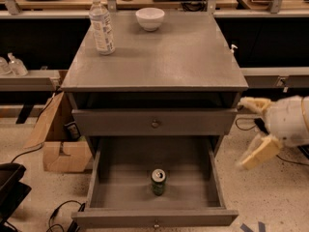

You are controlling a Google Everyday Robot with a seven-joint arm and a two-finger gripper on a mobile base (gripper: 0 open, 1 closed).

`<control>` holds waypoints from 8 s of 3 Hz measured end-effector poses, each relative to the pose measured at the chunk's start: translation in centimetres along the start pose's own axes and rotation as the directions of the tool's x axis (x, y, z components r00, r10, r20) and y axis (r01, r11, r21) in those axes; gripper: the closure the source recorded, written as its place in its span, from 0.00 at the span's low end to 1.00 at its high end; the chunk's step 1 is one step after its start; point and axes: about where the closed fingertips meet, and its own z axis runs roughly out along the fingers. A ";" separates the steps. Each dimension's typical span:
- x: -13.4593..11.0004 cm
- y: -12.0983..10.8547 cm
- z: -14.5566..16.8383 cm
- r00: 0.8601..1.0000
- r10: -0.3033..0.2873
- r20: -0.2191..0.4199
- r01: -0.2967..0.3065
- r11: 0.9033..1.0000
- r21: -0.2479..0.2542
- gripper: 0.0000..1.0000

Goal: Pick green can from middle drawer and place on counter

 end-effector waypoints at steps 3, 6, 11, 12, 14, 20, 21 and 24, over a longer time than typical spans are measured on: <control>3.0 1.4 4.1 0.979 -0.062 0.193 0.070 0.997 -0.032 0.00; 7.3 2.7 21.9 0.877 -0.108 0.469 0.172 0.981 -0.095 0.00; 11.9 8.1 41.7 0.845 -0.020 0.535 0.192 0.944 -0.268 0.00; 12.0 8.8 43.8 0.866 -0.008 0.501 0.186 0.934 -0.306 0.14; 10.3 8.8 42.9 0.893 0.082 0.442 0.105 0.918 -0.382 0.68; -14.2 -19.8 2.8 0.837 0.245 0.490 -0.260 0.965 -0.038 1.00; -14.6 -23.8 3.3 0.812 0.242 0.532 -0.328 0.942 0.073 1.00; -11.4 -28.3 9.0 0.774 0.194 0.603 -0.371 0.910 0.184 0.84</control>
Offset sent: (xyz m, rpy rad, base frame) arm -0.0022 0.0067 -0.0397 0.1488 -0.0351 0.0554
